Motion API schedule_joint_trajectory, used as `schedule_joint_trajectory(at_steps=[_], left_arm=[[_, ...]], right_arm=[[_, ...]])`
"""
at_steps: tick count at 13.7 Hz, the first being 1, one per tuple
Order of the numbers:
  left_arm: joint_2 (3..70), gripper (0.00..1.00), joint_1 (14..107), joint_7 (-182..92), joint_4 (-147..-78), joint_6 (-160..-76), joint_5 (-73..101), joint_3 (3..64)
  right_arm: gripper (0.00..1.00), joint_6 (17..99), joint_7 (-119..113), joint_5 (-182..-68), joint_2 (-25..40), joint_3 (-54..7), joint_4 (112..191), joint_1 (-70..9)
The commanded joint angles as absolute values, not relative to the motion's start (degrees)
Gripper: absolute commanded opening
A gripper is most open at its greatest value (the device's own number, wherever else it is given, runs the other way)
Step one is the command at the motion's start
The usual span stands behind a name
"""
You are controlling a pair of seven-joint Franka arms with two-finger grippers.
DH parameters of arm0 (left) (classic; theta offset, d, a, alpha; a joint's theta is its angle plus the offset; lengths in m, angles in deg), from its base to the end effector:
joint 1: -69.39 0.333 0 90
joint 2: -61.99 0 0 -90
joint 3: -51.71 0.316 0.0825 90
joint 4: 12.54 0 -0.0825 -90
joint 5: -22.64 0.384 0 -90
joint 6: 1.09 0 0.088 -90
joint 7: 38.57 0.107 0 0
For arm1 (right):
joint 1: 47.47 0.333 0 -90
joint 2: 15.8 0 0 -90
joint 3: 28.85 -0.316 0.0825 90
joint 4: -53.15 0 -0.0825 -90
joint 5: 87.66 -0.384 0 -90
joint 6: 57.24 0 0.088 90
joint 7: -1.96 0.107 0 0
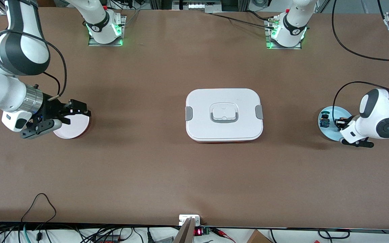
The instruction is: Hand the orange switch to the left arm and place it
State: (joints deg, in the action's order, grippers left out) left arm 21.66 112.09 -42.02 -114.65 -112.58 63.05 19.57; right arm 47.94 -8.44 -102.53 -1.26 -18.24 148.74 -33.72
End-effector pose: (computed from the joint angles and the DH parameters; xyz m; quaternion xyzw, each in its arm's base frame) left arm 0.5892 0.1720 0.1819 -0.9753 0.0576 0.1891 0.0982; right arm 0.6243 0.0641 0.4533 -0.9909 -0.0803 0.0337 0.1027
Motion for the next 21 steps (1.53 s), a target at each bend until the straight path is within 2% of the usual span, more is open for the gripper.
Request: schedule_joint_trajectory(at_steps=[1, 2, 3, 6, 8, 10, 13, 17, 19, 21], left_arm=[[20.6, 0.91, 112.02, -42.53, -113.53, -112.62, 64.74, 19.36], [20.6, 1.0, 112.28, -41.92, -113.52, -112.62, 64.65, 19.28], [20.68, 1.0, 112.11, -42.0, -113.43, -112.53, 64.65, 19.19], [22.17, 1.0, 112.19, -41.65, -111.25, -111.74, 64.47, 18.49], [25.68, 1.0, 112.19, -40.78, -110.19, -111.83, 63.6, 17.96], [27.79, 1.0, 113.5, -39.72, -108.17, -110.52, 62.63, 13.58], [29.56, 1.0, 114.21, -39.01, -102.74, -103.6, 61.76, 9.36], [30.61, 1.0, 113.07, -34.21, -95.16, -94.35, 52.19, 7.42], [34.2, 1.0, 110.62, -31.03, -93.92, -93.2, 47.71, 7.58], [39.64, 1.0, 104.67, -30.75, -93.66, -89.7, 40.69, 12.65]], right_arm=[[1.0, 42.28, 4.73, -93.85, -2.96, -18.39, 147.73, -32.44], [1.0, 38.51, 5.9, -89.47, -3.57, -18.48, 146.24, -32.35], [1.0, 35.6, 5.56, -86.81, -3.75, -18.57, 145.01, -32.44], [1.0, 36.62, 5.74, -84.86, -4.19, -16.73, 142.89, -33.92], [1.0, 35.24, 6.08, -84.41, -5.33, -15.76, 142.89, -34.02], [1.0, 33.99, 5.82, -84.32, -6.3, -16.02, 141.67, -33.93], [1.0, 33.73, 5.21, -85.02, -6.22, -16.02, 140.25, -34.19], [1.0, 33.99, 0.46, -85.29, -6.3, -15.58, 141.82, -35.07], [1.0, 34.69, 4.04, -85.47, -6.48, -15.67, 142.97, -35.6], [1.0, 39.49, 4.5, -85.47, -9.18, -15.58, 147.25, -35.6]])
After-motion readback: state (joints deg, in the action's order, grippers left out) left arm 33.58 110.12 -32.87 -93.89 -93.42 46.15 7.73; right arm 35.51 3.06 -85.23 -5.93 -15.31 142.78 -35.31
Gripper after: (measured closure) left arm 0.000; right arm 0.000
